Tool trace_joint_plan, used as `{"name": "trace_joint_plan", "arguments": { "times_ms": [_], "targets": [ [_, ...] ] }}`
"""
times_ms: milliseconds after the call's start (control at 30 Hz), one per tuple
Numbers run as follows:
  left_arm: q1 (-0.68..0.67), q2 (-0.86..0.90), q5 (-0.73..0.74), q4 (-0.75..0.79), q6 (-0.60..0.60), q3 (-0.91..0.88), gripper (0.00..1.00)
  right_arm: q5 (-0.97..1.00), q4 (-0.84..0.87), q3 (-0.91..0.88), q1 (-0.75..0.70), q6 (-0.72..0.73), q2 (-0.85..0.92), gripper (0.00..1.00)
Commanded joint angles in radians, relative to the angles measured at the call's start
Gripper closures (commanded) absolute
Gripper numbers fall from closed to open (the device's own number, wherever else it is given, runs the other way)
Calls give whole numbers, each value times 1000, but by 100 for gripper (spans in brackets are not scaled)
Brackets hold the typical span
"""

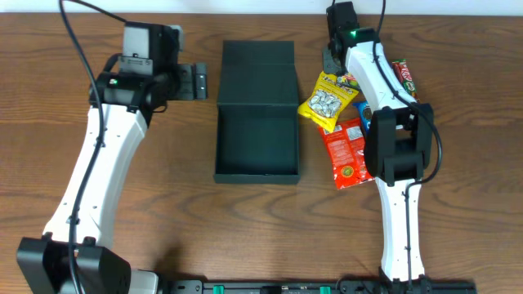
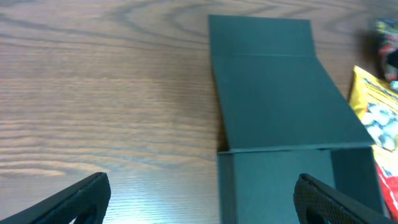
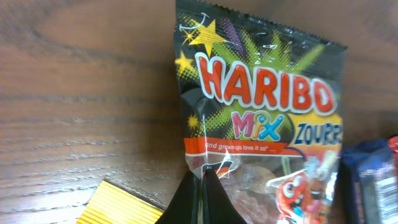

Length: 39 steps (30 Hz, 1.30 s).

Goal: Pack container
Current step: 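Carry the Haribo bag into the green box and release it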

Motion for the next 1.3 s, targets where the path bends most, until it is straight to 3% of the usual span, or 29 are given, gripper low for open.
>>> {"name": "trace_joint_plan", "arguments": {
  "times_ms": [0,300,533,733,867,967,1267],
  "targets": [
    [37,7,-3,3,14,5,5,61,4,64,11,1,-142,98],
    [108,7,-3,-9,15,6,5,35,-57,80,33,27,-442,98],
    [148,7,-4,-78,34,6,5,56,-331,80,212,129,-574,98],
    [217,-2,-5,-153,14,6,5,114,-570,37,472,483,-531,99],
    [318,-21,-50,-195,14,6,5,154,-575,-31,629,598,-493,99],
    [432,-35,29,-185,14,6,5,171,-568,-108,718,698,-463,98],
    [499,-35,79,-174,14,6,5,171,-433,-191,742,695,-378,98]
  ]
}}
